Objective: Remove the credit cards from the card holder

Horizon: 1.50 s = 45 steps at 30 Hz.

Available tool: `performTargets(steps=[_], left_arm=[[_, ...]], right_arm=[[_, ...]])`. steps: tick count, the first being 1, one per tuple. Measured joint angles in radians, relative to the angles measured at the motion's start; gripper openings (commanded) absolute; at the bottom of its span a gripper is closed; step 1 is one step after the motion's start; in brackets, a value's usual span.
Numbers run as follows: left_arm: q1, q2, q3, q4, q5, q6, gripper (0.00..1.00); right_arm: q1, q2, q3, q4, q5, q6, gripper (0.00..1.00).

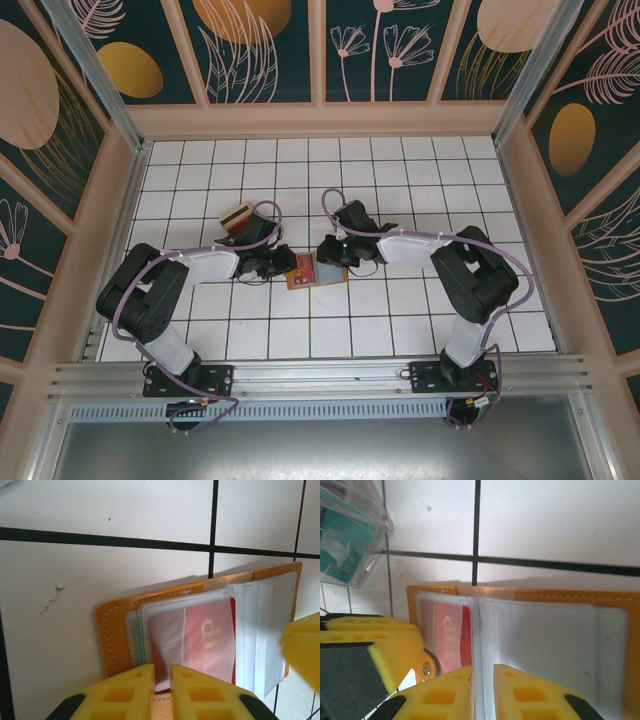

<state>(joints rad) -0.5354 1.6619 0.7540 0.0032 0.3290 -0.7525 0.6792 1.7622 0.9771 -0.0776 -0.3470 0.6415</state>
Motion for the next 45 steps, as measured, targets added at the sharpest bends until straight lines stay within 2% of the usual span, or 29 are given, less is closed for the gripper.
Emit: performTargets(steps=[9, 38, 45], left_arm=[[-0.004, 0.005, 0.011, -0.007, 0.000, 0.000, 0.18], [-0.028, 0.008, 0.013, 0.001, 0.004, -0.004, 0.19], [-0.028, 0.011, 0.013, 0.002, 0.004, -0.004, 0.17]], right_arm=[[-0.070, -0.054, -0.088, -0.022, 0.066, -0.034, 0.18], [-0.058, -0.043, -0.111, -0.022, 0.067, -0.033, 0.18], [-0.037, -0.051, -0.061, -0.069, 0.127, -0.046, 0.19]])
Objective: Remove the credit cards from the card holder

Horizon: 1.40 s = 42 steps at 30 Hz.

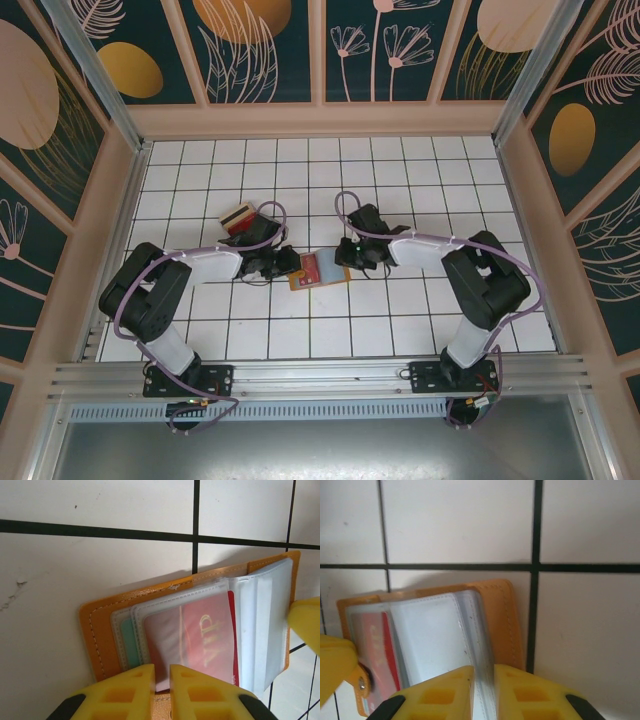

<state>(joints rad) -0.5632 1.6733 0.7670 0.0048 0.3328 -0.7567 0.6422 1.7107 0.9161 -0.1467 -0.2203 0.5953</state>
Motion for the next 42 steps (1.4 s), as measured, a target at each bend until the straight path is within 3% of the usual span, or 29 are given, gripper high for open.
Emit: performTargets(steps=[19, 31, 36, 42], left_arm=[[-0.002, 0.011, 0.009, 0.003, 0.003, 0.000, 0.17], [-0.002, 0.012, 0.011, 0.002, 0.003, 0.000, 0.16], [-0.002, 0.014, 0.013, 0.002, 0.003, 0.000, 0.16], [-0.002, 0.014, 0.013, 0.002, 0.003, 0.000, 0.17]], right_arm=[[0.078, -0.004, 0.084, -0.006, -0.018, -0.008, 0.20], [0.086, -0.050, 0.088, -0.037, 0.138, 0.005, 0.26], [0.087, -0.065, 0.095, -0.014, 0.112, 0.000, 0.24], [0.085, -0.017, 0.096, 0.015, -0.024, -0.013, 0.22]])
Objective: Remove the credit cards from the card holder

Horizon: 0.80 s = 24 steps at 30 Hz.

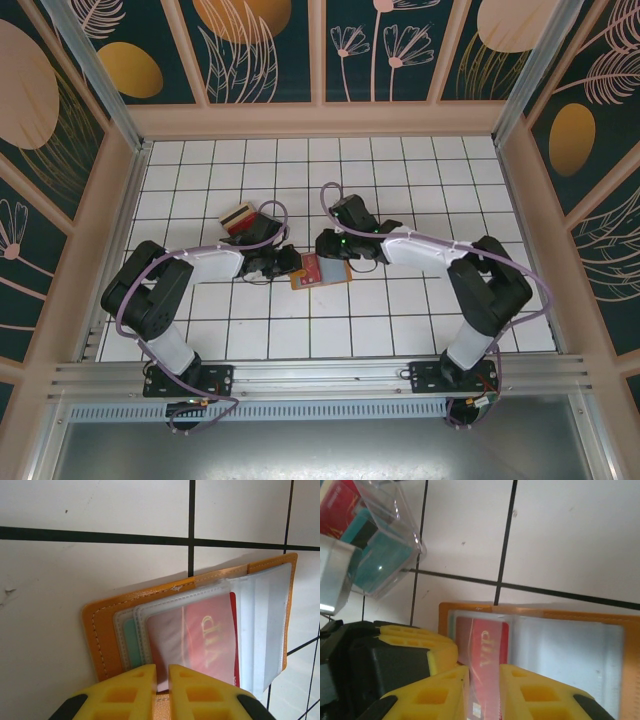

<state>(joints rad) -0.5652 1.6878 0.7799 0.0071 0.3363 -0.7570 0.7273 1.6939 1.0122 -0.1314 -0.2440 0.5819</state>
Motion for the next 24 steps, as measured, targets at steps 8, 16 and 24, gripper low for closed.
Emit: performTargets(steps=[8, 16, 24], left_arm=[[0.000, 0.000, 0.000, 0.000, 0.000, 0.000, 0.17], [0.000, 0.000, 0.000, 0.000, 0.000, 0.000, 0.17], [0.000, 0.000, 0.000, 0.000, 0.000, 0.000, 0.17]], right_arm=[[-0.024, 0.063, -0.031, 0.042, -0.098, 0.031, 0.17], [-0.043, 0.093, -0.066, 0.079, -0.149, 0.057, 0.17], [-0.043, 0.111, -0.069, 0.103, -0.177, 0.064, 0.17]])
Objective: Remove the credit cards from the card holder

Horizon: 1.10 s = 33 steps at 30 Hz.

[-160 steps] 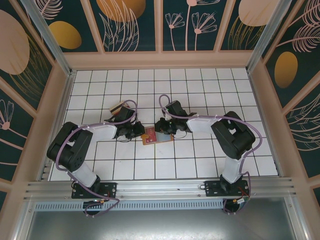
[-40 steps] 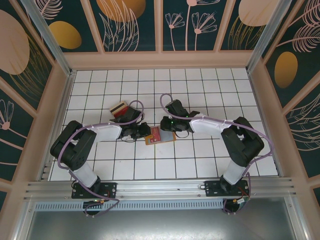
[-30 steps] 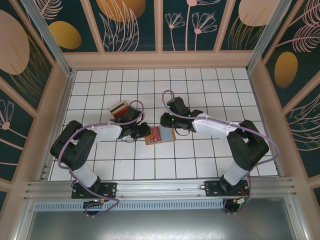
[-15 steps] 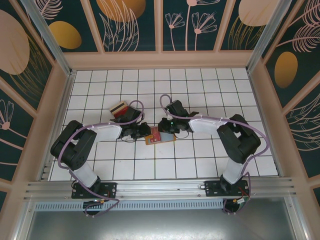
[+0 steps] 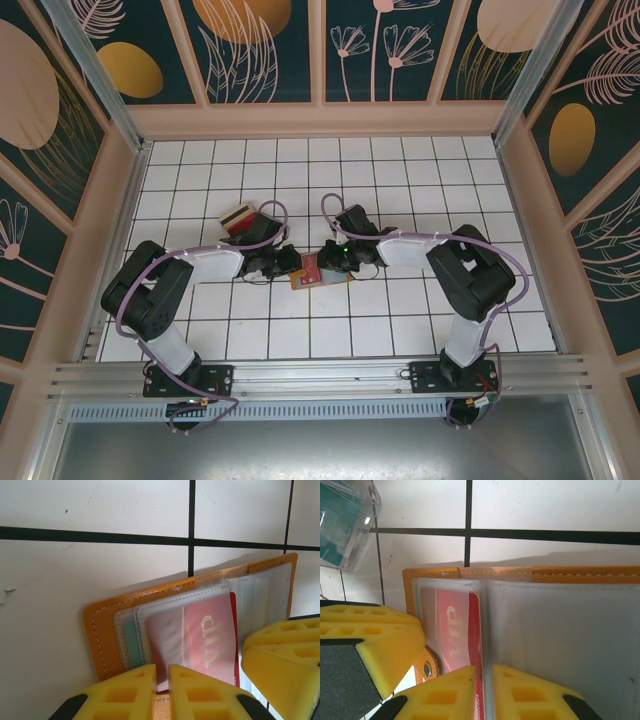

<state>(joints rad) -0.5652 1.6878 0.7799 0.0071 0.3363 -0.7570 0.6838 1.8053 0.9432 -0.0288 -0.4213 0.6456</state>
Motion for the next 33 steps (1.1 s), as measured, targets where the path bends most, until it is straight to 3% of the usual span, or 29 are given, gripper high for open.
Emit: performTargets(steps=[20, 21, 24, 33], left_arm=[[0.000, 0.000, 0.000, 0.000, 0.000, -0.003, 0.16], [0.000, 0.000, 0.000, 0.000, 0.000, -0.003, 0.17], [0.000, 0.000, 0.000, 0.000, 0.000, -0.003, 0.17], [0.000, 0.000, 0.000, 0.000, -0.001, -0.003, 0.16]], right_arm=[[-0.004, 0.028, 0.000, 0.032, -0.049, 0.000, 0.17], [-0.004, 0.029, 0.000, 0.033, -0.051, 0.000, 0.16], [-0.004, 0.029, 0.000, 0.033, -0.056, 0.006, 0.00], [-0.021, 0.027, -0.011, 0.042, -0.071, 0.012, 0.00]])
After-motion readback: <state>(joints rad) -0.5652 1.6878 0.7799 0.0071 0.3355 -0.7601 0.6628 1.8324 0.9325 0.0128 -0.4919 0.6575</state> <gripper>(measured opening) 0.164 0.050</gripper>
